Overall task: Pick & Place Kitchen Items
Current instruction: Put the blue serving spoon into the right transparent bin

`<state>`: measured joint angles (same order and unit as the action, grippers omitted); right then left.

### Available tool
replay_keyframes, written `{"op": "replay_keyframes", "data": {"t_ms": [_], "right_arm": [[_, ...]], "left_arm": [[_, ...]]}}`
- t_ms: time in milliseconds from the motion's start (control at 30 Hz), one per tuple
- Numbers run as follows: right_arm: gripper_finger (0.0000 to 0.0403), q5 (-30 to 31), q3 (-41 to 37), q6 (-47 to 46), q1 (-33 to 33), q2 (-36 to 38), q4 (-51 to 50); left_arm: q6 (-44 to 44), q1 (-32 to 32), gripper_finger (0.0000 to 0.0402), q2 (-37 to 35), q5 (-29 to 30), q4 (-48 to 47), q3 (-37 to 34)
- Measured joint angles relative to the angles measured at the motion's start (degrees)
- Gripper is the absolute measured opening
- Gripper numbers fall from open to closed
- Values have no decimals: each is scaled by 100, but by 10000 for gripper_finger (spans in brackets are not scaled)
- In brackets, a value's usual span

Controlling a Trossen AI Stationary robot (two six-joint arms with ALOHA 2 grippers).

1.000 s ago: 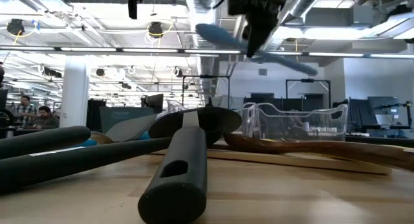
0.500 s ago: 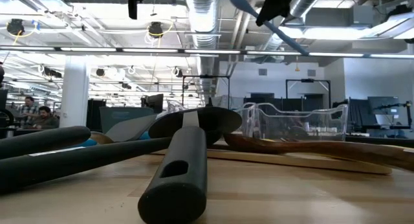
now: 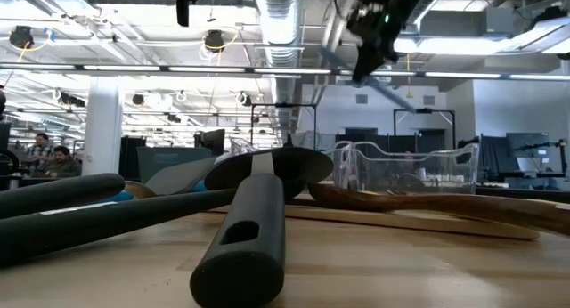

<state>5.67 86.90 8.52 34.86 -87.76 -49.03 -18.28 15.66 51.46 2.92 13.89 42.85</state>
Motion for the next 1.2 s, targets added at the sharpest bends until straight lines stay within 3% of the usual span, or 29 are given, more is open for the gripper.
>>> {"op": "replay_keyframes", "data": {"t_ms": [167, 367, 900, 1200], "right_arm": [[36, 81, -690, -349, 225, -35, 611], [36, 855, -1087, -500, 251, 26, 847], [36, 924, -1975, -512, 425, 138, 2101], [36, 942, -2221, -512, 467, 138, 2167]], "left_arm": [[0, 0, 2, 0, 0, 0, 0], [2, 0, 2, 0, 0, -1, 0], [2, 0, 2, 0, 0, -16, 0], [2, 0, 2, 0, 2, -16, 0]]}}
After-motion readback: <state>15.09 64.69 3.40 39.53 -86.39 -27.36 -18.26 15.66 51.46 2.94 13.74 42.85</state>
